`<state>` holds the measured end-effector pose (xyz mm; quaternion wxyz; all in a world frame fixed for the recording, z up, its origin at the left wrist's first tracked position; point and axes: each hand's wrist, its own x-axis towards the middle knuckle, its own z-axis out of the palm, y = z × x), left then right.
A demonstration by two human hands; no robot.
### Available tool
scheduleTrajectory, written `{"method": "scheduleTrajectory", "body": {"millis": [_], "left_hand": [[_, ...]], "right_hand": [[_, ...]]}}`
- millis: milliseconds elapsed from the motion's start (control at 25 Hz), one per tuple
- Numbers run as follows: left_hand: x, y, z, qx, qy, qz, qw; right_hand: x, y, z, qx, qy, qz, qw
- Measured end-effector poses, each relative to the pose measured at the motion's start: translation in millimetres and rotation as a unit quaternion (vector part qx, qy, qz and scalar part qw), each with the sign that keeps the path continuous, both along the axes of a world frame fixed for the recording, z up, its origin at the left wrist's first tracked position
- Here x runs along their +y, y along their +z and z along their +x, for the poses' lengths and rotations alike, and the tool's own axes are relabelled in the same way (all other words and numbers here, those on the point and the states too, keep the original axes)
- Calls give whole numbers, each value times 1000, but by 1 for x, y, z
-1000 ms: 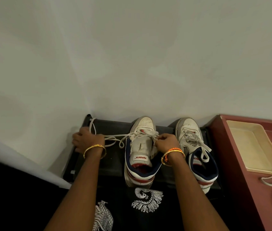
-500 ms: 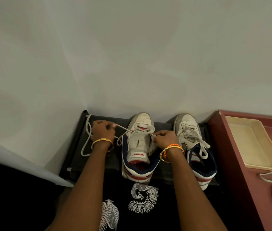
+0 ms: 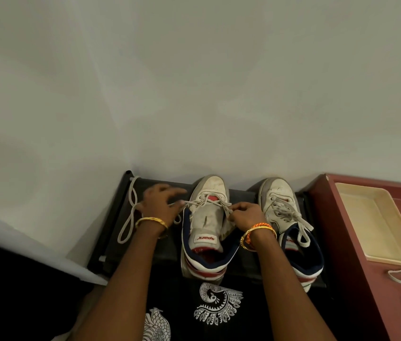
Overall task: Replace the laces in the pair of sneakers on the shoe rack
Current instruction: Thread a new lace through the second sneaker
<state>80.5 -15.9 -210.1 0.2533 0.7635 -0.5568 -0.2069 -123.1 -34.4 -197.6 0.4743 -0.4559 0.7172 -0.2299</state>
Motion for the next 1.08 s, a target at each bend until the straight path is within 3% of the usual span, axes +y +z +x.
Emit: {"method": "scheduleTrajectory", "body": {"millis": [80, 200, 400, 520, 600, 760, 800, 920, 1000, 1080], "left_hand": [[-5, -4, -21, 40, -64, 57, 996], [-12, -7, -28, 14, -34, 61, 997], [3, -7, 8, -24, 198, 51, 979], [8, -6, 5, -40, 244, 95, 964], [6, -5, 1, -59, 221, 156, 961], [11, -5, 4, 59, 124, 307, 942], [13, -2, 2, 40, 101, 324, 940], [5, 4, -11, -97, 48, 226, 968], [-7, 2, -18, -71, -26, 170, 982], [-14, -3, -20, 17, -53, 182, 982]], "right_hand": [[-1, 0, 1, 2, 4, -1, 1000], [0, -1, -1, 2, -4, -6, 1000], [0, -1, -4, 17, -1, -3, 1000], [1, 2, 0, 35, -4, -11, 999], [3, 3, 0, 44, -15, -18, 999], [4, 3, -5, 27, -5, -13, 1000], [4, 3, -6, 25, 2, -13, 1000], [3, 6, -4, 21, 18, -17, 999], [3, 8, -3, 13, 24, -19, 999], [3, 9, -4, 11, 34, -16, 999]]}}
